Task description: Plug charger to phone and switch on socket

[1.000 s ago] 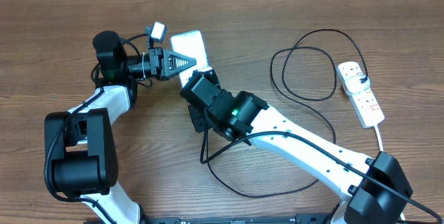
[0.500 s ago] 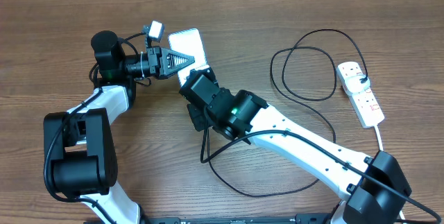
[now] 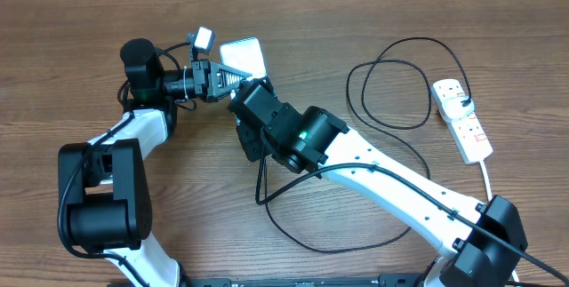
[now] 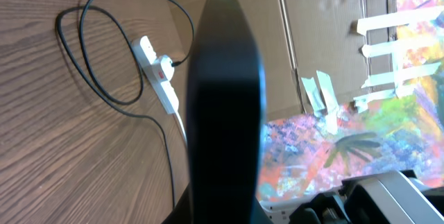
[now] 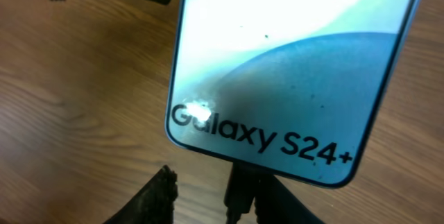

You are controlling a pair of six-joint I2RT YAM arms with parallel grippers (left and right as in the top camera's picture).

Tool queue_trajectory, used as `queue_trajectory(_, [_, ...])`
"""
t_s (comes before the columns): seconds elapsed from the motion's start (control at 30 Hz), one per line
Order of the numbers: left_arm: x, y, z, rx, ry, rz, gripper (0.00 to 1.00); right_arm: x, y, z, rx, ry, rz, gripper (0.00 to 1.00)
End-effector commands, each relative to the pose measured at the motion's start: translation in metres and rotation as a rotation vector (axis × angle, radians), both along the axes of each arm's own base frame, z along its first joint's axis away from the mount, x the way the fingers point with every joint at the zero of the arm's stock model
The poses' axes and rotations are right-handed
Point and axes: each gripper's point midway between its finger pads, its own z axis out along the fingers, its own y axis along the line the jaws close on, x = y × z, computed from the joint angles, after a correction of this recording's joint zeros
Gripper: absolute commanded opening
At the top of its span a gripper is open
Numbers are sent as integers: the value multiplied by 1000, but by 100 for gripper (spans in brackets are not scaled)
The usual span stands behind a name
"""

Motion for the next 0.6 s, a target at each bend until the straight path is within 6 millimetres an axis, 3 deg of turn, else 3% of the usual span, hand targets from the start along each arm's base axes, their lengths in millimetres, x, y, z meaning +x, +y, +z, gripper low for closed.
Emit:
queue_trajectory(0.0, [2,-11,-1,7,13,17,4,-17,11,28,102,53,40,53])
queue_trajectory(0.1, [13,-15,-3,16,47,82,4,-28,1,41,102,70,44,60])
queue_trajectory(0.23, [24,-32,-3,27,70,141,4,-29,-28,81,114,15,1,72])
queue_trajectory(0.37, [23,-68,11,33,26,98,4,-23,-86,124,93,-97,-124,89])
queue_trajectory(0.43, [22,-88,17,57,-2,62,4,-22,-117,139,78,-139,-190,90])
queue_trajectory(0.57, [26,-110,-7,251,24,87,4,-24,-171,156,58,-179,-310,93])
